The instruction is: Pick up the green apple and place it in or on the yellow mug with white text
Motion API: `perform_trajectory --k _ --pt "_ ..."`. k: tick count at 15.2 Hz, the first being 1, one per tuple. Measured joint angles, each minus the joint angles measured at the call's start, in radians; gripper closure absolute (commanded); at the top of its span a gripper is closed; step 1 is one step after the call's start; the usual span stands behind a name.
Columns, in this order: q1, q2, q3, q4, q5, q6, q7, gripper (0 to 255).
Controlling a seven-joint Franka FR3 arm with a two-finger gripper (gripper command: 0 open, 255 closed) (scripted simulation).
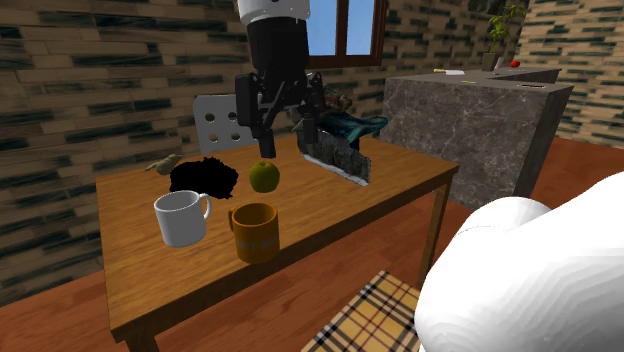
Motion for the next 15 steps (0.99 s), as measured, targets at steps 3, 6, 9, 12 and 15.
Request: perform_trajectory --k 3,6,9,12,15 --pt "-0.007 0.023 -0.012 -0.004 -0.011 0.034 -0.015 0" --pt "-0.023 0.089 -0.035 0.000 -0.032 0.116 -0.044 0" --pt "-0.039 0.176 -0.061 0.025 -0.052 0.199 -0.076 0" --pt "-0.053 0.252 -0.084 0.044 -0.065 0.278 -0.103 0" --pt "-0.065 0.341 -0.109 0.071 -0.073 0.363 -0.134 0"
